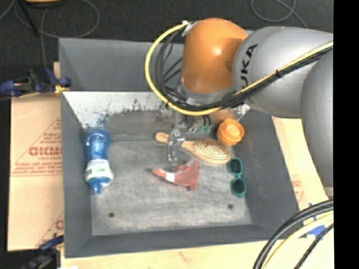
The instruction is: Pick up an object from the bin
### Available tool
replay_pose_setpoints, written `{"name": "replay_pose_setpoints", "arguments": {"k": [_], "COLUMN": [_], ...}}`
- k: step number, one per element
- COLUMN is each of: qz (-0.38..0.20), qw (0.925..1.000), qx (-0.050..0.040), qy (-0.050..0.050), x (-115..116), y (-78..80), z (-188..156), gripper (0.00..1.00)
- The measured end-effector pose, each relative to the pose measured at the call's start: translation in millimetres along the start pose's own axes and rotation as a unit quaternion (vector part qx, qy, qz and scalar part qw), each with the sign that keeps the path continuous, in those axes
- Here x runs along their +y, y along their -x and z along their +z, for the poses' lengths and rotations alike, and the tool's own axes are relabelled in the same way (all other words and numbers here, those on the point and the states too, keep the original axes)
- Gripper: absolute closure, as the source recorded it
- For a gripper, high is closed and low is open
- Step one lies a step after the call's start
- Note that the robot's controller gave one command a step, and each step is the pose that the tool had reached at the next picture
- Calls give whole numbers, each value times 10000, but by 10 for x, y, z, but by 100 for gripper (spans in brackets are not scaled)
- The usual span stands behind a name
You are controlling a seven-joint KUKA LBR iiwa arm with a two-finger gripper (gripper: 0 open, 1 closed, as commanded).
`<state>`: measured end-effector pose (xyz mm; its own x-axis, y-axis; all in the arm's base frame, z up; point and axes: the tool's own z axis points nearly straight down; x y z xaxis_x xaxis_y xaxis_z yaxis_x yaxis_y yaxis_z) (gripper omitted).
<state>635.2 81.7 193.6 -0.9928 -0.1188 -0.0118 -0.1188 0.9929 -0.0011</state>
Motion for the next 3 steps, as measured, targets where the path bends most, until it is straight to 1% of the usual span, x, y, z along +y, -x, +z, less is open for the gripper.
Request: {"name": "replay_pose_setpoints", "arguments": {"k": [1,2,3], "qz": [-1081,-1291,-4828], "qw": [9941,9916,8757], "qx": [33,42,-24], "qy": [8,13,15], "x": [-47,-153,-289], "y": [-133,-318,-828], "z": [546,788,1179], "gripper": [0,0,100]}}
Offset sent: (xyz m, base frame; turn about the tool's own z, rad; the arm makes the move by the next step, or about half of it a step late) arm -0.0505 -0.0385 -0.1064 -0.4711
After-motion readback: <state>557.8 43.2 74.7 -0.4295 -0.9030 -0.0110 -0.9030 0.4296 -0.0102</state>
